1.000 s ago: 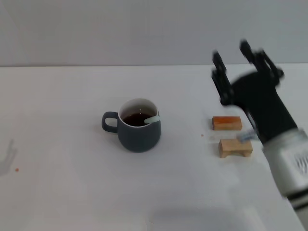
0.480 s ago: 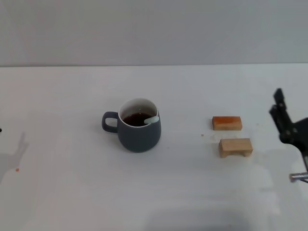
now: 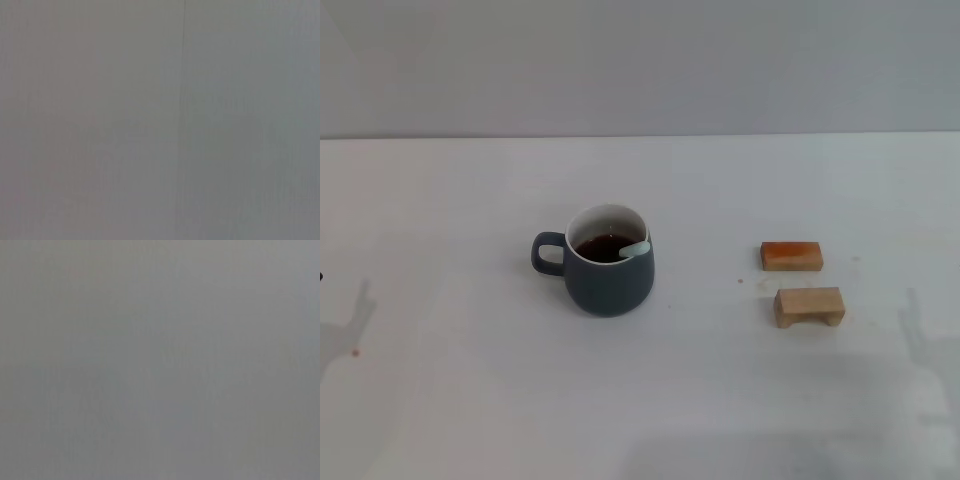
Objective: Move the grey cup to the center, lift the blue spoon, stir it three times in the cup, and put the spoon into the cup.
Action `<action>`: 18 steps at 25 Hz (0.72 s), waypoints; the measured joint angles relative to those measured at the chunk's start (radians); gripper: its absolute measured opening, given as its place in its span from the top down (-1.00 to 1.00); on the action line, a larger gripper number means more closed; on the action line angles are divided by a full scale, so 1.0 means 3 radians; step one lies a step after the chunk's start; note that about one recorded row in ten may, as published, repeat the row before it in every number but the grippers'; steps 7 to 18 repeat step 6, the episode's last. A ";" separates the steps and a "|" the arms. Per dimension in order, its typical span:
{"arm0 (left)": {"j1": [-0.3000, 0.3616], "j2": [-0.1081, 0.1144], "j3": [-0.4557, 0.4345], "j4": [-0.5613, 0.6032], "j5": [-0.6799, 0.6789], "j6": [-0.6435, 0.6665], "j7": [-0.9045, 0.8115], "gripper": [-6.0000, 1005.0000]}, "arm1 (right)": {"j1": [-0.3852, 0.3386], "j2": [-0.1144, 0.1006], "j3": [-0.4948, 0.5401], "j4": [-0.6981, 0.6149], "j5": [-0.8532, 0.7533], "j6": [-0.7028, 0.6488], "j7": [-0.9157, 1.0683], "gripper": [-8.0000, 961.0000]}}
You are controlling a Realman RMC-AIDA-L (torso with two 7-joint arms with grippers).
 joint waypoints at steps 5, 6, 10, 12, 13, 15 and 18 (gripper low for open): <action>0.0011 0.0000 0.0000 0.0006 0.0000 -0.0002 0.0013 -0.70 | -0.0009 0.0004 -0.0014 -0.0042 0.0045 -0.0026 0.0005 -0.62; 0.0012 0.0000 0.0000 0.0009 0.0000 -0.0002 0.0014 -0.70 | -0.0009 0.0005 -0.0020 -0.0044 0.0047 -0.0031 0.0006 -0.62; 0.0012 0.0000 0.0000 0.0009 0.0000 -0.0002 0.0014 -0.70 | -0.0009 0.0005 -0.0020 -0.0044 0.0047 -0.0031 0.0006 -0.62; 0.0012 0.0000 0.0000 0.0009 0.0000 -0.0002 0.0014 -0.70 | -0.0009 0.0005 -0.0020 -0.0044 0.0047 -0.0031 0.0006 -0.62; 0.0012 0.0000 0.0000 0.0009 0.0000 -0.0002 0.0014 -0.70 | -0.0009 0.0005 -0.0020 -0.0044 0.0047 -0.0031 0.0006 -0.62; 0.0012 0.0000 0.0000 0.0009 0.0000 -0.0002 0.0014 -0.70 | -0.0009 0.0005 -0.0020 -0.0044 0.0047 -0.0031 0.0006 -0.62; 0.0012 0.0000 0.0000 0.0009 0.0000 -0.0002 0.0014 -0.70 | -0.0009 0.0005 -0.0020 -0.0044 0.0047 -0.0031 0.0006 -0.62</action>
